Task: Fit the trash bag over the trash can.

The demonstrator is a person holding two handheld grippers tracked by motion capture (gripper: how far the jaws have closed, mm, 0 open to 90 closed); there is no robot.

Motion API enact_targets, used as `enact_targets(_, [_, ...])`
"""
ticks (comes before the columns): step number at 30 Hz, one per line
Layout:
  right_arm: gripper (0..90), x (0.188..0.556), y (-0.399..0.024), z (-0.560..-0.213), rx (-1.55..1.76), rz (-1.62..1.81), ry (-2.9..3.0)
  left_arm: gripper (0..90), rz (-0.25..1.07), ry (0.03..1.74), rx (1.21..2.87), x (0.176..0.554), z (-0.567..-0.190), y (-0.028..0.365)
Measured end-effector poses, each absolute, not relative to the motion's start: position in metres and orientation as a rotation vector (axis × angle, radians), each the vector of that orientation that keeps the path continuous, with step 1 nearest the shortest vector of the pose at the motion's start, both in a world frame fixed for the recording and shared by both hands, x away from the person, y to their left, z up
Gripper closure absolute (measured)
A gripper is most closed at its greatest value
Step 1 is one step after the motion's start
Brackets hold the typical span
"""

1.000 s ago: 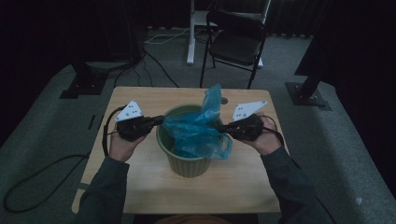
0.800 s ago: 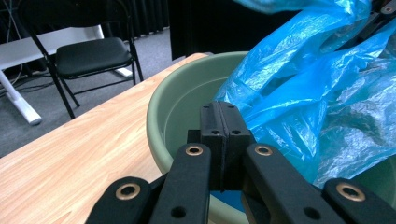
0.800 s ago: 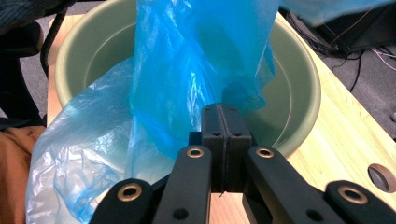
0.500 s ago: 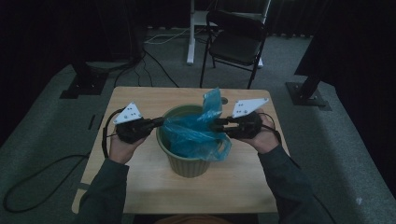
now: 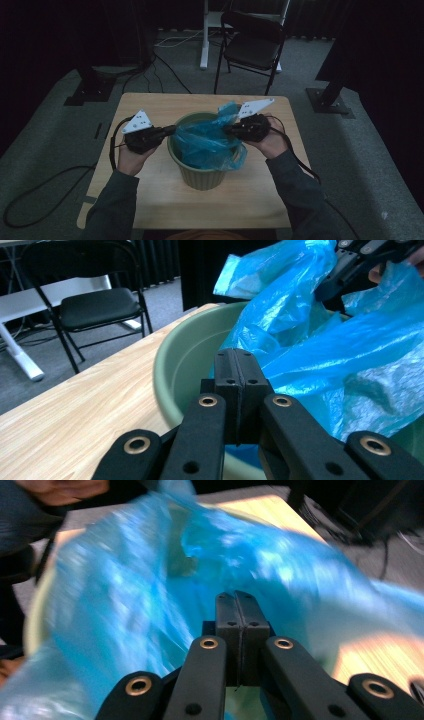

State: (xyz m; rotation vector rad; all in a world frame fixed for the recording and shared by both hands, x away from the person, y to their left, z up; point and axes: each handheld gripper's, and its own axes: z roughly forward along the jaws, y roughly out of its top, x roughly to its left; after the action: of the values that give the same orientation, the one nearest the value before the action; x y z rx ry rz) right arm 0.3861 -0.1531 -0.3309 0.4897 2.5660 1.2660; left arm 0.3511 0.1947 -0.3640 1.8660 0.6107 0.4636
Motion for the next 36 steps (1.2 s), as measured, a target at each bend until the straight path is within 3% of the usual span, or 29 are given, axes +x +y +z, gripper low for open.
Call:
enact_targets(12, [90.0,0.407,-0.183,-0.347,0.815,1.094,2.468,90.0,0.504,0.719,1.849,0.356,-0.374,0.220])
enact_targets(18, [90.0,0.406,-0.185,-0.347,0.797,1.123,2.469,89.9,0.487,0.725,1.835,0.357,-0.376,0.225])
enact_targets(36, [90.0,0.397,-0.171,-0.339,0.673,1.174,2.479,61.6,0.485,0.620,1.815,0.361,-0.343,0.192])
